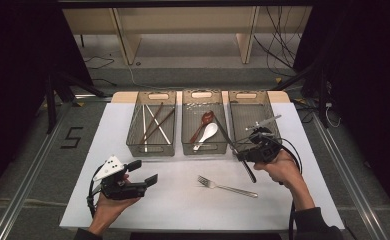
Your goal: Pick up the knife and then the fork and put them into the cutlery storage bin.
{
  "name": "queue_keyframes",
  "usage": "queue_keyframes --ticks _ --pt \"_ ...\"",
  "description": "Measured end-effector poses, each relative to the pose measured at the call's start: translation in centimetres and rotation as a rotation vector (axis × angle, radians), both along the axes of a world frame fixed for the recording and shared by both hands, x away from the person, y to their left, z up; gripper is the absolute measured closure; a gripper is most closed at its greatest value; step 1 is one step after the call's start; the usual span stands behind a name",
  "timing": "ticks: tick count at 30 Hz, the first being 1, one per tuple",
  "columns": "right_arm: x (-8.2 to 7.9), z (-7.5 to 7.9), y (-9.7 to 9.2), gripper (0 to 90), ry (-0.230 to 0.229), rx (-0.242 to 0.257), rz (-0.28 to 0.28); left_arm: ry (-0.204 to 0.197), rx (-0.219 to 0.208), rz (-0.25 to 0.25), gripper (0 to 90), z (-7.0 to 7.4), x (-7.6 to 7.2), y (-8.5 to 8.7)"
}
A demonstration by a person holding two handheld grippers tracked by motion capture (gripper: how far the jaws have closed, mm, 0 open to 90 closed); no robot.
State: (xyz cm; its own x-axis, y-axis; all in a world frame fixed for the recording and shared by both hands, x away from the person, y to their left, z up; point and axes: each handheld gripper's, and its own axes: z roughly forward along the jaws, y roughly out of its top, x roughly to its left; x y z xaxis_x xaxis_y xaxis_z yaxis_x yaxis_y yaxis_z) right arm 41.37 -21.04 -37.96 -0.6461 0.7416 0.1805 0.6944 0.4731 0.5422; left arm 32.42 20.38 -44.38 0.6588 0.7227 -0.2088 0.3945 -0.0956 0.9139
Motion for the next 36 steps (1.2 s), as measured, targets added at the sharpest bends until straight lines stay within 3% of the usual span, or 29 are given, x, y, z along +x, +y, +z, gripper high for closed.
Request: queue_keyframes --ticks 20,36 --pt "3.6 1.2 -1.3 80.6 -0.011 0.035 -0.094 -0.012 -0.005 0.006 16.5 0.0 0.0 0.1" --pt "7.2 2.5 -2.8 80.6 -0.028 0.02 -0.189 -0.016 -0.009 0.008 16.5 0.0 0.0 0.2"
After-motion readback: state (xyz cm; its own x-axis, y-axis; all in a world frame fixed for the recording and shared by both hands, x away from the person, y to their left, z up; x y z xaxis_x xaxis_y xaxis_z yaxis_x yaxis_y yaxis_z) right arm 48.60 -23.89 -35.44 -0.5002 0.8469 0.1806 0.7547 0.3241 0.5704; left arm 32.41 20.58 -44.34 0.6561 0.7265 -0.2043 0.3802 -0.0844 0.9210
